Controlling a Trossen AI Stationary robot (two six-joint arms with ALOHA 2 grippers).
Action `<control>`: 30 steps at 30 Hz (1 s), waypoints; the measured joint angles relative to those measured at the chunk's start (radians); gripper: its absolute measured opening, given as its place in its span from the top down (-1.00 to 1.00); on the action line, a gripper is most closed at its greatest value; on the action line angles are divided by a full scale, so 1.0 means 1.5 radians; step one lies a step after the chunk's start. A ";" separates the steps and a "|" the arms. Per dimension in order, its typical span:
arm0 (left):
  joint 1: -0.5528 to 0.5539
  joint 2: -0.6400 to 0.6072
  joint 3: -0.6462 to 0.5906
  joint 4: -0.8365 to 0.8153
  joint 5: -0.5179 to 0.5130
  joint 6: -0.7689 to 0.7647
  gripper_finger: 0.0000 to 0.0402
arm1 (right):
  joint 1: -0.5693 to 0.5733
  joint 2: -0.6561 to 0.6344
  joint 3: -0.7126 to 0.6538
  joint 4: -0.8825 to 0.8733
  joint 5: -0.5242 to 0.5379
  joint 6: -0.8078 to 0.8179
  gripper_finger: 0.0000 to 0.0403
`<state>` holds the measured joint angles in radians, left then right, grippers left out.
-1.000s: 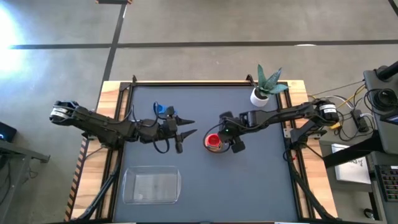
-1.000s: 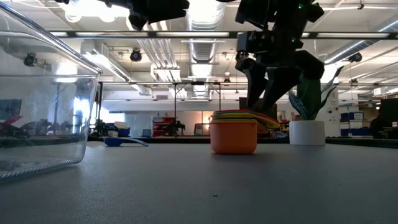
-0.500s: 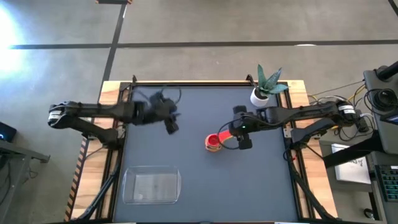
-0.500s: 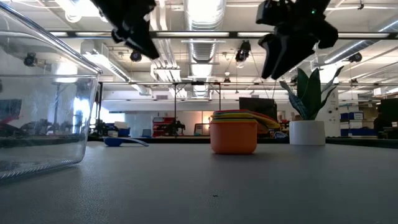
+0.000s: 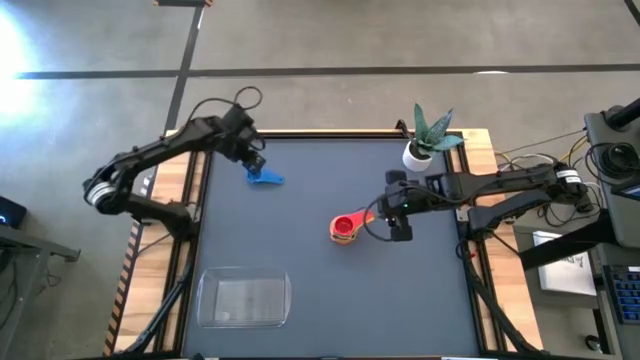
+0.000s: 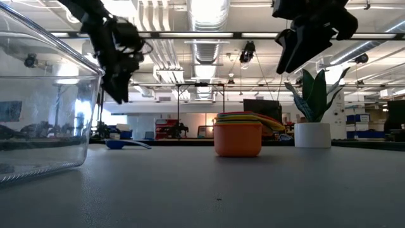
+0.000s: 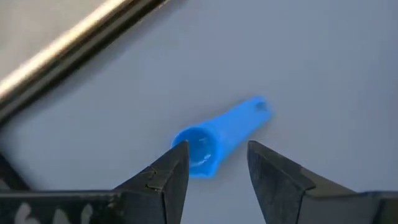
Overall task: Nest measuring cups in basket
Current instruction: Stack the blue measuring cup on top of the red measuring cup
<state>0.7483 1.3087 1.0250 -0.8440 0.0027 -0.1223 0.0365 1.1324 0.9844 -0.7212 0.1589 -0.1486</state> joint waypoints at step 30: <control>0.039 0.271 -0.019 0.052 -0.060 0.033 0.43 | 0.008 0.001 0.002 0.001 0.000 0.012 0.07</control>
<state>0.8071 1.7145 0.9962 -0.7657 -0.0876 -0.0732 0.0483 1.1343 0.9867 -0.7204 0.1593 -0.1307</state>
